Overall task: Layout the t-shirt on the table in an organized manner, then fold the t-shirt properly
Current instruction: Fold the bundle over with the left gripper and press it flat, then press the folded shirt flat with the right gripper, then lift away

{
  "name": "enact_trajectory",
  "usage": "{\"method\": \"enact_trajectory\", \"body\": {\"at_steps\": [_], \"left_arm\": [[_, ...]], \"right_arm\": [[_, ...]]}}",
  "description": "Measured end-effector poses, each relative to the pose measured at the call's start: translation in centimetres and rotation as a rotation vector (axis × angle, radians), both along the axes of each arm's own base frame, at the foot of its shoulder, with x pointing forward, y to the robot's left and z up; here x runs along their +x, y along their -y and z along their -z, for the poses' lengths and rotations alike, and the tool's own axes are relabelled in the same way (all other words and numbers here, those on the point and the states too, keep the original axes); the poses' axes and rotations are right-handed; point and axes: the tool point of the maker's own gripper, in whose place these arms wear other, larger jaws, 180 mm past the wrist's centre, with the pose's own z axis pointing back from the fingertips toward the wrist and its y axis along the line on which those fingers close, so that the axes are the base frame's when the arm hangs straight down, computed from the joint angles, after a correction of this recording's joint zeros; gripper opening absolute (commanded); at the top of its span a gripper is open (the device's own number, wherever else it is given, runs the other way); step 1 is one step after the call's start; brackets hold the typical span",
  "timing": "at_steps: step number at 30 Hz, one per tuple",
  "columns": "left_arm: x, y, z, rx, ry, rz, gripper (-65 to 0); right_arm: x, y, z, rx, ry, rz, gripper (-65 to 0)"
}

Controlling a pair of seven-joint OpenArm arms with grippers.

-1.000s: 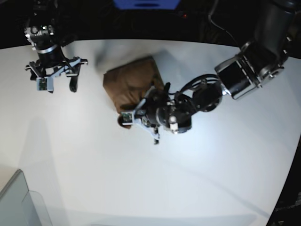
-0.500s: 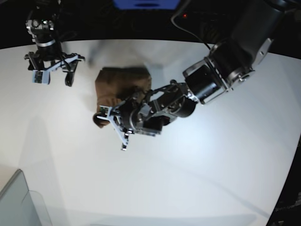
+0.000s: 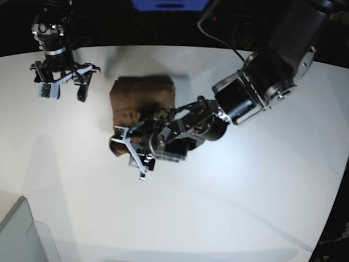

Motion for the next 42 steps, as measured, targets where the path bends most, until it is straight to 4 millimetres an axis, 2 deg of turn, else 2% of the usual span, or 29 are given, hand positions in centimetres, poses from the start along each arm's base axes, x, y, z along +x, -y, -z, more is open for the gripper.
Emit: {"method": "enact_trajectory", "body": {"at_steps": [3, 5, 10, 15, 17, 19, 21, 23, 25, 28, 32, 36, 39, 42], "left_arm": [[-0.2, -0.9, -0.6, 0.004, 0.013, 0.009, -25.5], [0.5, -1.3, -1.7, 0.004, 0.036, -0.034, -25.5], [3.5, -1.5, -5.7, -0.062, 0.108, -0.112, -25.5], [4.6, -2.0, -7.3, -0.121, 0.116, -0.174, -25.5], [5.4, -2.8, -8.2, -0.170, 0.117, -0.231, -25.5], [6.5, -4.2, -9.6, -0.242, 0.114, -0.318, -25.5], [7.9, -7.6, -10.8, -0.278, 0.129, -0.447, -25.5], [9.2, -12.1, -11.5, -0.278, 0.157, -0.588, -25.5], [9.7, -17.2, -12.1, -0.293, 0.186, -0.726, -25.5], [8.6, -25.1, -11.3, -0.286, 0.197, -0.923, -25.5], [5.7, -33.6, -10.2, -0.265, 0.210, -1.141, -25.5], [3.4, -37.2, -9.5, -0.270, 0.211, -1.241, -25.5], [1.7, -38.4, -8.9, -0.264, 0.205, -1.280, -25.5], [0.8, -38.9, -8.5, -0.256, 0.201, -1.295, -25.5]], "right_arm": [[0.2, -0.6, 0.0, 0.004, 0.001, -0.021, -19.6], [0.4, -1.3, 0.0, 0.015, 0.005, -0.037, -19.6], [1.3, -3.2, -0.2, 0.038, 0.023, -0.083, -19.6], [2.4, -5.6, -1.9, 0.054, 0.077, -0.145, -19.8], [2.8, -7.4, -2.8, 0.072, 0.104, -0.188, -22.1], [3.3, -9.0, -3.2, 0.090, 0.119, -0.232, -27.9], [4.0, -10.5, -3.9, 0.109, 0.143, -0.265, -35.5], [4.2, -11.9, -4.1, 0.123, 0.153, -0.300, -42.3], [4.0, -13.8, -4.3, 0.148, 0.157, -0.347, -48.1], [3.7, -16.2, -4.3, 0.185, 0.151, -0.399, -53.7], [3.3, -18.9, -3.3, 0.226, 0.127, -0.463, -54.9], [2.9, -19.0, 0.0, 0.231, 0.037, -0.464, -55.1], [2.7, -19.1, 0.8, 0.236, 0.020, -0.461, -55.2], [1.3, -19.1, 1.9, 0.247, -0.021, -0.456, -55.2]]}}
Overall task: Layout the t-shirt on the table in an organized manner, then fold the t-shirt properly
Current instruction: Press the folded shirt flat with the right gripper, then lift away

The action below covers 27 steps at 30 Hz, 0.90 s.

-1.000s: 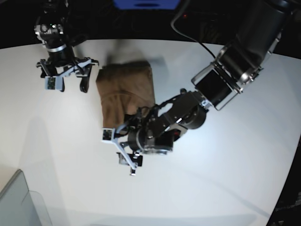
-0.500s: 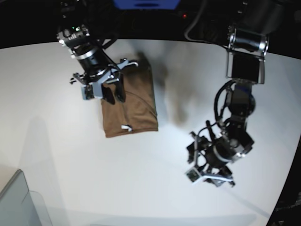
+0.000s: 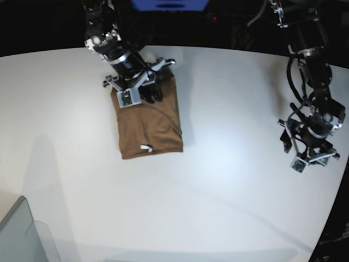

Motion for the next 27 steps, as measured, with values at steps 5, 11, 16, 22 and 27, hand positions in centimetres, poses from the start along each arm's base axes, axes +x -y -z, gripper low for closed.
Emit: {"method": "enact_trajectory", "body": {"at_steps": [5, 11, 16, 22, 27], "left_arm": [[-1.0, 0.2, 1.0, -0.006, -0.024, 0.003, -25.5], [-1.1, 0.8, 0.7, -0.011, -0.012, 0.008, -25.5], [-1.4, 0.9, 0.5, 0.000, -0.009, 0.011, -25.5], [-2.5, 0.9, 1.1, 0.009, -0.027, 0.015, -25.5], [-2.4, 1.0, 0.8, 0.007, -0.019, 0.017, -25.5]], "right_arm": [[-1.5, -0.1, 1.6, 0.000, -0.051, -0.003, -55.2], [-3.6, -1.2, 5.0, 0.000, -0.148, -0.054, -55.3], [-3.3, -1.0, 4.8, 0.013, -0.110, -0.038, -55.3], [-2.5, 0.3, -0.5, 0.009, 0.050, -0.011, -55.2], [-1.0, 1.2, -5.2, 0.023, 0.191, 0.010, -55.0]]}}
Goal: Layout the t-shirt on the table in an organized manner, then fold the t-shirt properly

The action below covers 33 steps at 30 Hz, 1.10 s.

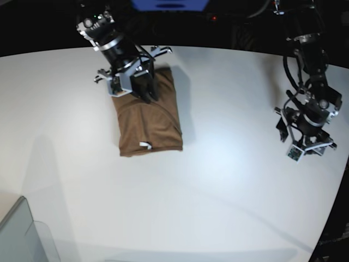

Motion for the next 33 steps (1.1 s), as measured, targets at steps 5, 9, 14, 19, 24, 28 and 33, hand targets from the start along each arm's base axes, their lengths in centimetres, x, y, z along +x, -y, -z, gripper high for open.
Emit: {"method": "enact_trajectory", "body": {"at_steps": [5, 9, 14, 19, 24, 28, 33], "left_arm": [[-1.1, 0.0, 0.7, 0.006, -0.023, 0.000, -25.5], [-1.2, 0.2, 0.3, 0.005, -0.011, 0.007, -25.5], [-2.2, 0.3, 0.9, 0.012, -0.033, 0.009, -25.6], [-2.9, 0.3, 1.5, 0.011, -0.048, 0.012, -25.6], [-3.9, 0.1, 1.3, 0.011, -0.048, 0.004, -25.6], [-4.7, -1.9, 0.7, -0.011, -0.016, -0.101, -25.6], [-6.8, -4.5, 0.5, -0.042, 0.006, -0.233, -25.7]], "right_arm": [[2.0, 4.0, 2.5, -0.078, -0.033, 0.076, -55.0], [2.5, 6.4, 4.7, -0.102, -0.076, 0.135, -55.1], [1.6, 8.0, 6.9, -0.119, -0.140, 0.175, -55.2], [0.8, 8.1, 8.2, -0.119, -0.177, 0.175, -55.3], [0.0, 8.4, 5.6, -0.104, -0.096, 0.211, -55.2], [0.4, 10.2, 2.9, -0.094, 0.003, 0.287, -55.0], [-0.6, 11.9, 6.4, -0.103, -0.094, 0.344, -55.0]]}}
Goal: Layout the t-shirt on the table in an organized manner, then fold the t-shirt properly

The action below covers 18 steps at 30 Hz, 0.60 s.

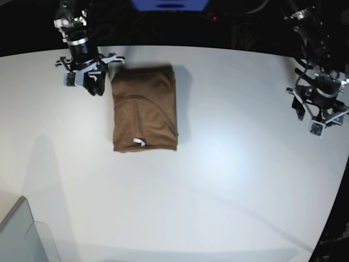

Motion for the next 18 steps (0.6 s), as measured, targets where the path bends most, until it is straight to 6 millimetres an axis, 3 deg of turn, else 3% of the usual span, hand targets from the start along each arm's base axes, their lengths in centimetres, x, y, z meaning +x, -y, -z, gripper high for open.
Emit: {"method": "enact_trajectory", "body": {"at_steps": [2, 6, 12, 18], "left_arm": [[-1.6, -0.9, 0.8, -0.003, -0.028, -0.043, -25.8], [-4.7, -2.0, 2.3, -0.020, -0.076, -0.114, -27.5], [-8.8, -2.9, 4.2, -0.065, -0.127, -0.228, -49.0], [-13.1, -2.3, 6.3, -0.105, -0.201, -0.295, -50.3]], "right_arm": [[-0.1, 0.0, 1.4, 0.011, -0.031, 0.003, -55.1], [-0.6, -0.5, 2.4, 0.023, -0.056, -0.002, -55.1], [-1.1, -2.4, 2.2, 0.045, -0.056, -0.046, -55.2], [-2.6, -2.2, 1.7, 0.037, -0.067, -0.044, -55.3]]}}
